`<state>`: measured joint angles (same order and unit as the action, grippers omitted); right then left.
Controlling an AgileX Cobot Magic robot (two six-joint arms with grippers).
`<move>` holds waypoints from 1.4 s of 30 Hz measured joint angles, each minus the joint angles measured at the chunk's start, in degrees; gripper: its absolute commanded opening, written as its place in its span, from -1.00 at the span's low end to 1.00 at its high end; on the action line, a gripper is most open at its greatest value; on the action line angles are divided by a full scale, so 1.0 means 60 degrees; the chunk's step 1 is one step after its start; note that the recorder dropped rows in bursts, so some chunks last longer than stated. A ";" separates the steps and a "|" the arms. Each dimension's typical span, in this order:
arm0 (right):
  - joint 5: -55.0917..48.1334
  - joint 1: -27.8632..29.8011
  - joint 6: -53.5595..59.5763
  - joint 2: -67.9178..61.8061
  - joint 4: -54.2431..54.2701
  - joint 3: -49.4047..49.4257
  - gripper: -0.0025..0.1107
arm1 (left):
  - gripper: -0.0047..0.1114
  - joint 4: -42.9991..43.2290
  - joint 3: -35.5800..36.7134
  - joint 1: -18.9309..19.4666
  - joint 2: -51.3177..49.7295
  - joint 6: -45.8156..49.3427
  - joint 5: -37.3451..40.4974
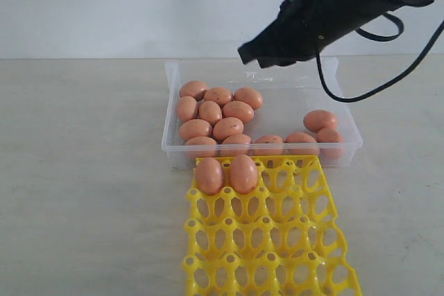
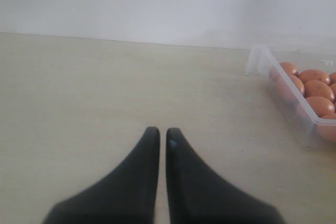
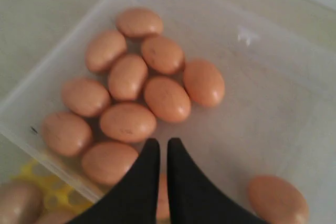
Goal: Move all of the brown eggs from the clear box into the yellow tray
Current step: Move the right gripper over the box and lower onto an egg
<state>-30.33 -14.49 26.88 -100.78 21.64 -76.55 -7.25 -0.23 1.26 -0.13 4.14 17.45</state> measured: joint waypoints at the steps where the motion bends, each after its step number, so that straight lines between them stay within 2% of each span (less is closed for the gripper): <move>1: -0.0445 0.0092 -0.0556 -0.0067 -0.0695 -0.0108 -0.93 | -0.85 0.0000 0.0000 0.0000 0.0000 0.0000 0.0000; 4: -0.2000 0.0343 -0.2354 -0.0422 -0.2598 -0.0666 -0.93 | -0.85 0.0000 0.0000 0.0000 0.0000 0.0000 0.0000; 7: -0.3887 0.0503 -0.2834 -0.1073 -0.3607 -0.1638 -0.93 | -0.85 0.0000 0.0000 0.0000 0.0000 0.0000 0.0000; 11: -0.5383 0.0502 -0.0953 -0.2132 -0.3607 -0.2949 -0.93 | -0.85 0.0000 0.0000 0.0000 0.0000 0.0000 0.0000; 18: -0.4283 0.0016 0.3173 -0.2809 -0.3521 -0.4061 -0.91 | -0.85 0.0000 0.0000 0.0000 0.0000 0.0000 0.0000; 20: -0.3936 -0.0235 0.4081 -0.2827 -0.3475 -0.4079 -0.77 | -0.85 0.0000 0.0000 0.0000 0.0000 0.0000 0.0000; 25: -0.2900 -0.0684 0.4963 -0.3440 -0.3388 -0.4111 0.07 | -0.85 0.0000 0.0000 0.0000 0.0000 0.0000 0.0000; 26: -0.2627 -0.0725 0.5008 -0.3591 -0.3388 -0.4111 0.18 | -0.85 0.0000 0.0000 0.0000 0.0000 0.0000 0.0000; 27: -0.2284 -0.0745 0.5025 -0.3771 -0.3388 -0.4111 0.20 | -0.85 0.0000 0.0000 0.0000 0.0000 0.0000 0.0000; 31: -0.1248 -0.0745 0.4748 -0.4143 -0.3406 -0.4111 0.03 | -0.85 0.0000 0.0000 0.0000 0.0000 0.0000 0.0000; 35: -0.0999 -0.0759 0.4591 -0.4151 -0.3406 -0.4111 -0.13 | -0.85 0.0000 0.0000 0.0000 0.0000 0.0000 0.0000; 42: -0.0645 -0.0783 0.4510 -0.4386 -0.2614 -0.4111 -0.13 | -0.85 0.0000 0.0000 0.0000 0.0000 0.0000 0.0000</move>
<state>-34.20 -19.19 53.94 -127.10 5.96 -101.21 -7.25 -0.23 1.26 -0.13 4.14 17.45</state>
